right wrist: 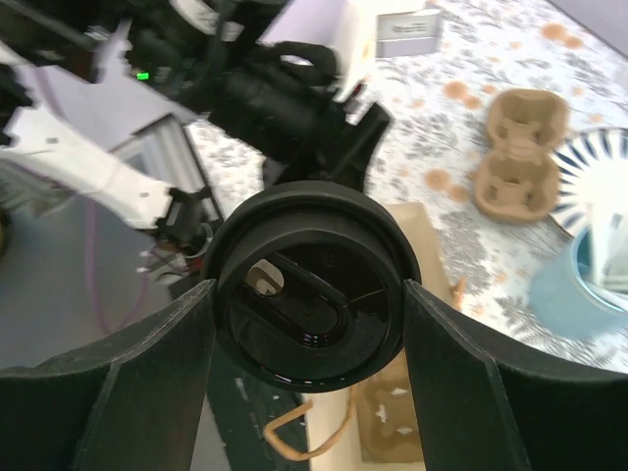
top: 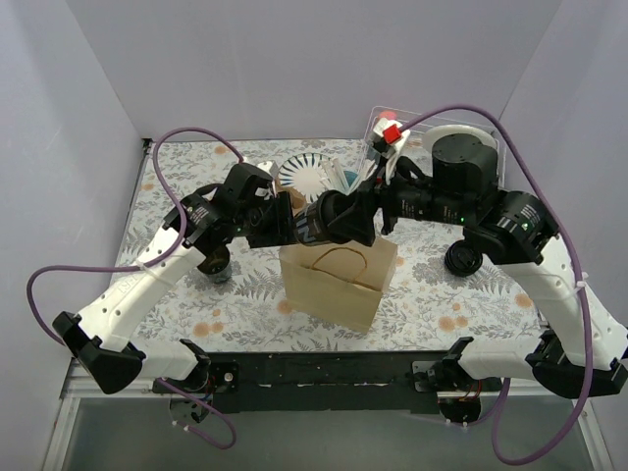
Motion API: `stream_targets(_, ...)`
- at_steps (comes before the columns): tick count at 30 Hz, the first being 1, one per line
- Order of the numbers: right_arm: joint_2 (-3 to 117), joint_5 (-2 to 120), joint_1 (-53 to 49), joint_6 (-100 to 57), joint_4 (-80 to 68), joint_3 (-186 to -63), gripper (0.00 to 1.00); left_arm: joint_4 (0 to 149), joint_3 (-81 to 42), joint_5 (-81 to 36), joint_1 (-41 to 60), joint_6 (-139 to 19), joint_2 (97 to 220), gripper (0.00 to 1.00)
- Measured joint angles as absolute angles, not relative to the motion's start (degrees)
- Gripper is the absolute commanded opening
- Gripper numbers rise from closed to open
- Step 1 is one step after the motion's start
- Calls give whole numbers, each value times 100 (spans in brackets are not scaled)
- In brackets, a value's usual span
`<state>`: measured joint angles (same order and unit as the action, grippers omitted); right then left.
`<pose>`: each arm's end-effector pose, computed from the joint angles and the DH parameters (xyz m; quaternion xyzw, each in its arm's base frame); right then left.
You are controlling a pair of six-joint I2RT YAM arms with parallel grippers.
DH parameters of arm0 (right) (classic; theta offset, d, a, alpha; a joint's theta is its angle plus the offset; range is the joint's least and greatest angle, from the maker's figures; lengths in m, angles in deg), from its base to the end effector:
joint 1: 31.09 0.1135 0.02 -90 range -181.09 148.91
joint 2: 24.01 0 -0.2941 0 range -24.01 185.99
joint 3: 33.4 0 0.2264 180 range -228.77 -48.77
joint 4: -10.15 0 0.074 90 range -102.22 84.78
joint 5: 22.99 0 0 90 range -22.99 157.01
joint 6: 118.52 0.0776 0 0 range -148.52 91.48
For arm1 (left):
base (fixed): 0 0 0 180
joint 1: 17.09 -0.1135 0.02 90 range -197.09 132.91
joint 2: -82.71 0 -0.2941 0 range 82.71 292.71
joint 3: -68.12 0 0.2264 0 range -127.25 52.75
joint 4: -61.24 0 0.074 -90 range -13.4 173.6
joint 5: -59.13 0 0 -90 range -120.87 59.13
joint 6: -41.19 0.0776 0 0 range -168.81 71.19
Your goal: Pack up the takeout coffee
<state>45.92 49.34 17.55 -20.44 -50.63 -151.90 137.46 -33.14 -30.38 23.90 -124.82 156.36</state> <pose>0.1234 0.1758 0.5282 -0.3570 0.6880 0.3999 0.4892 0.1793 -0.1567 0.3869 -0.2800 0.8926 -0.3034 0.1812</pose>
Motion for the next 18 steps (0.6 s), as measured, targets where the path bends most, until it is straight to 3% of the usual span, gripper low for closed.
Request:
stream_targets(7,4636,6163,1893,-2350,-5211,-14731,31,13749,-3200,-3103,2390,-12416,15610,46)
stream_targets(18,4568,6536,1917,-2785,-5430,-14042,30,13642,-3364,-3023,2390,-12178,15738,46)
